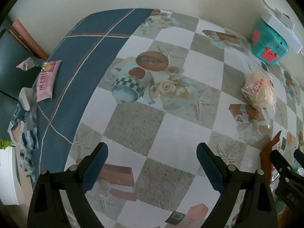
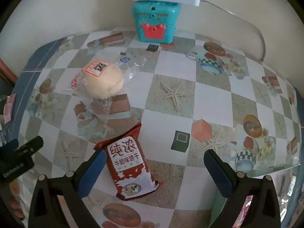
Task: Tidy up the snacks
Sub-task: 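Grasp the red milk biscuit packet with the right tool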
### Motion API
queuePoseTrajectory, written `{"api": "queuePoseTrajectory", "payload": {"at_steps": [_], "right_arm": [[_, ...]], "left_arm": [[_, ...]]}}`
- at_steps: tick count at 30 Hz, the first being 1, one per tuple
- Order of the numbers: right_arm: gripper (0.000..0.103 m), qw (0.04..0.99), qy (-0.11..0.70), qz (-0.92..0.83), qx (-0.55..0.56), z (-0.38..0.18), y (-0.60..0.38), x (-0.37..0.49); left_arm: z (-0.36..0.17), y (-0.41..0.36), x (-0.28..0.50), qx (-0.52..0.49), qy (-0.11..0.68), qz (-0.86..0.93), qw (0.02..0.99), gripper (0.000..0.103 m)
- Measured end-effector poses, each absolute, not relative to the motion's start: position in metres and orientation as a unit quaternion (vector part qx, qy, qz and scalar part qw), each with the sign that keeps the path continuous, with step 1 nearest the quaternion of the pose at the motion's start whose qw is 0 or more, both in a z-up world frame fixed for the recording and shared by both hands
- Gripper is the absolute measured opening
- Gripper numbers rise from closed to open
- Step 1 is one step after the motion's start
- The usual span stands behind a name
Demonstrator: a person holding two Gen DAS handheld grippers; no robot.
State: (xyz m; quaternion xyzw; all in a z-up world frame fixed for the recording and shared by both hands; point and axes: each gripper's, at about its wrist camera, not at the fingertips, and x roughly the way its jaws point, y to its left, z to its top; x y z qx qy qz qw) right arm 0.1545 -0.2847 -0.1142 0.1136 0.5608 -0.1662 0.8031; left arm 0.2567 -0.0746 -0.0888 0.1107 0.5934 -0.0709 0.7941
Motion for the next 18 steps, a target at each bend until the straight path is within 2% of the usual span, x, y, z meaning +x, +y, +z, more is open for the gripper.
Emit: {"api": "queuePoseTrajectory", "payload": {"at_steps": [15,18], "right_arm": [[0.102,0.807,0.571,-0.144,0.045,-0.127,-0.256,0.154],[0.095,0.806,0.570,-0.154,0.048,-0.126,-0.261,0.151]], "left_arm": [[-0.110,-0.077,0.267,0.124,0.607,-0.078,0.781,0.094],[-0.111,-0.080,0.262,0.122,0.610,-0.078,0.779,0.094]]}}
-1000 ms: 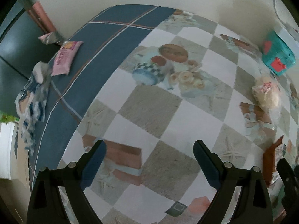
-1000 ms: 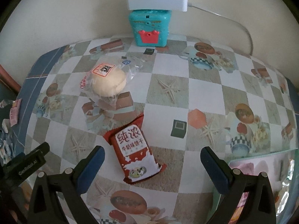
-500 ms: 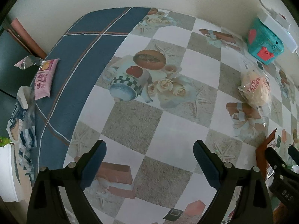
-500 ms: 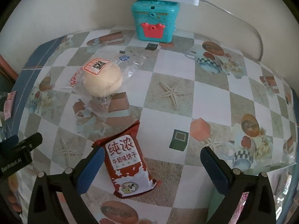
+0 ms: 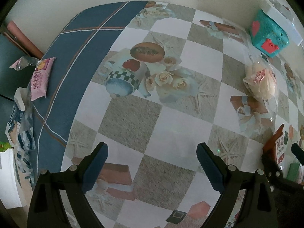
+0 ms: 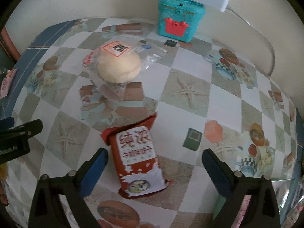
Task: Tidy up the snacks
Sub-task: 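Grasp the red milk biscuit packet with the right tool, then close the left tool on the wrapped round bun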
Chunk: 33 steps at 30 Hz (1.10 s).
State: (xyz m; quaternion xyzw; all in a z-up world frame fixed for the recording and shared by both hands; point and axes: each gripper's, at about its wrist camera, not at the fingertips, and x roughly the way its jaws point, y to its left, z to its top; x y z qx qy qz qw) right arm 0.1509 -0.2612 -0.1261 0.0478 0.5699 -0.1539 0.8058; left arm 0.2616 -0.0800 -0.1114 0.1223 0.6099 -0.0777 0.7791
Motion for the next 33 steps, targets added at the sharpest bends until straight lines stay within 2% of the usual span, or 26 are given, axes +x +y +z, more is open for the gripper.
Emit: {"api": "queuePoseTrajectory", "payload": {"at_steps": [4,10,12,15,17,28,33], "right_arm": [[0.090,0.804,0.568,-0.165,0.061,-0.124,-0.272,0.147],[0.068,0.801,0.572,-0.158,0.080,-0.128,-0.275,0.144],[0.053,0.802,0.570,-0.157,0.086,-0.127,-0.277,0.144],[0.045,0.801,0.570,-0.160,0.090,-0.126,-0.283,0.143],[0.042,0.800,0.570,-0.161,0.094,-0.125,-0.289,0.143],[0.042,0.797,0.552,-0.177,0.167,-0.118,-0.342,0.142],[0.042,0.799,0.547,-0.182,0.172,-0.112,-0.361,0.137]], "left_arm": [[-0.114,-0.083,0.260,0.124,0.612,-0.079,0.777,0.094],[-0.115,-0.092,0.256,0.126,0.612,-0.084,0.777,0.094],[-0.112,-0.097,0.254,0.131,0.609,-0.089,0.777,0.094],[-0.106,-0.106,0.253,0.135,0.601,-0.097,0.782,0.094],[-0.102,-0.110,0.253,0.131,0.597,-0.104,0.784,0.094],[-0.050,-0.151,0.272,0.109,0.522,-0.182,0.826,0.094],[-0.051,-0.184,0.274,0.118,0.502,-0.209,0.831,0.094]]}}
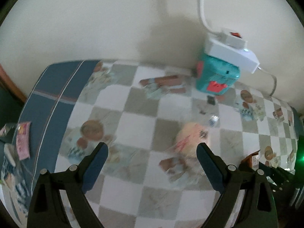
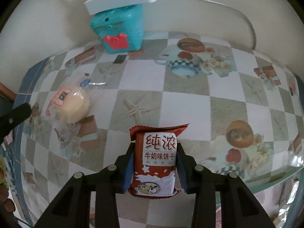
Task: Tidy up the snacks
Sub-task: 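Close the left tool on the wrapped round bun, then carry the round bun over the tray with the left tool while the right tool carries the red packet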
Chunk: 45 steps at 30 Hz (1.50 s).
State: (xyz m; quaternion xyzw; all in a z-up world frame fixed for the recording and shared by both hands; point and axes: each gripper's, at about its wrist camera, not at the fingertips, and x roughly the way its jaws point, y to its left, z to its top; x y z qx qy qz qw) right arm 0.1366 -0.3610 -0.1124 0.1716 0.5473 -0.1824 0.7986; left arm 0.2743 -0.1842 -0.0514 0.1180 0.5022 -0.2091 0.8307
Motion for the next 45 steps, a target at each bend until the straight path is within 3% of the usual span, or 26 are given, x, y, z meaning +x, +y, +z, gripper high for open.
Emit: {"api": "queuePoseTrajectory", "payload": {"at_steps": [21,26,29,45], "right_arm": [[0.042,0.813,0.534,-0.177,0.152,-0.097,-0.370,0.137],[0.042,0.811,0.536,-0.175,0.156,-0.097,-0.369,0.140],[0.042,0.812,0.537,-0.173,0.153,-0.097,-0.367,0.140],[0.042,0.811,0.530,-0.175,0.176,-0.089,-0.365,0.121]], "left_arm": [[-0.087,-0.257,0.271,0.195,0.509,-0.220,0.809,0.093],[-0.093,-0.258,0.275,0.199,0.513,-0.206,0.809,0.078],[-0.095,-0.256,0.274,0.195,0.513,-0.206,0.810,0.059],[-0.094,-0.208,0.244,0.117,0.528,-0.145,0.828,0.055]]}}
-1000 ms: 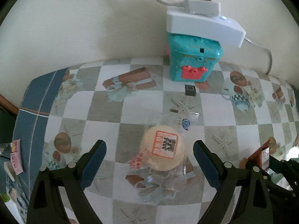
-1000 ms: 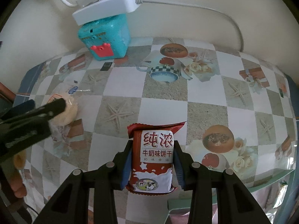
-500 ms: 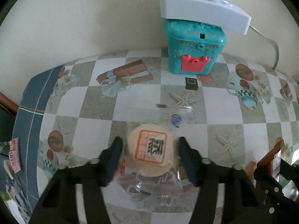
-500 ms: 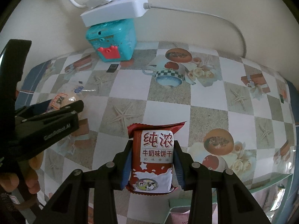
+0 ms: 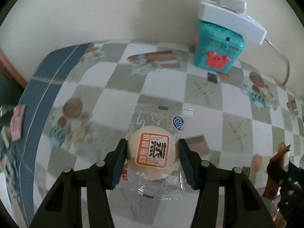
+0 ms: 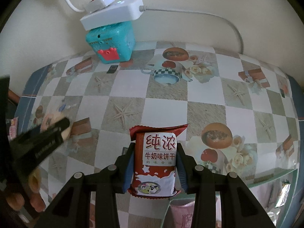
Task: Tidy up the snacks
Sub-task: 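Carry the round bun over the tray with the left tool while the right tool carries the red packet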
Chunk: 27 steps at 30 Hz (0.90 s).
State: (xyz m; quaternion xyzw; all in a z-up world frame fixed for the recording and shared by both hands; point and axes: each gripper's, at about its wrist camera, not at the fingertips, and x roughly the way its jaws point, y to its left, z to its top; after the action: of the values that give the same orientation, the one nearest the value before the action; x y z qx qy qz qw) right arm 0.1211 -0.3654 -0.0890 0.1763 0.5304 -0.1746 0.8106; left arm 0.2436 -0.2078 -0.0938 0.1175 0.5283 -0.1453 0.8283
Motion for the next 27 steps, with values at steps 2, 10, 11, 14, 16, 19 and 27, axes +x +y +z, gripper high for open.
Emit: {"api": "queuePoseTrajectory", "payload": {"at_steps": [2,10,11,14,16,19,27], "right_arm": [[0.042,0.813,0.527,-0.166,0.181,-0.084,-0.361,0.117],[0.042,0.819,0.515,-0.152,0.204,-0.065,-0.344,0.093],[0.042,0.820,0.511,-0.150,0.210,-0.061,-0.341,0.089],[0.042,0.821,0.505,-0.151,0.218,-0.051,-0.330,0.077],[0.042,0.822,0.499,-0.149,0.228,-0.046,-0.324,0.068],[0.042,0.820,0.492,-0.152,0.249,-0.041,-0.316,0.050],[0.042,0.808,0.479,-0.164,0.300,-0.044,-0.293,0.005]], "left_arm": [[-0.092,-0.196,0.236,0.087,0.536,-0.139,0.828,0.055],[-0.079,-0.155,0.202,0.019,0.558,-0.099,0.823,0.055],[-0.075,-0.151,0.197,0.013,0.558,-0.096,0.824,0.055],[-0.064,-0.139,0.179,-0.009,0.559,-0.087,0.824,0.055],[-0.059,-0.133,0.171,-0.016,0.560,-0.081,0.824,0.055],[-0.050,-0.122,0.157,-0.023,0.560,-0.070,0.825,0.055],[-0.029,-0.095,0.116,-0.042,0.556,-0.065,0.827,0.055]]}}
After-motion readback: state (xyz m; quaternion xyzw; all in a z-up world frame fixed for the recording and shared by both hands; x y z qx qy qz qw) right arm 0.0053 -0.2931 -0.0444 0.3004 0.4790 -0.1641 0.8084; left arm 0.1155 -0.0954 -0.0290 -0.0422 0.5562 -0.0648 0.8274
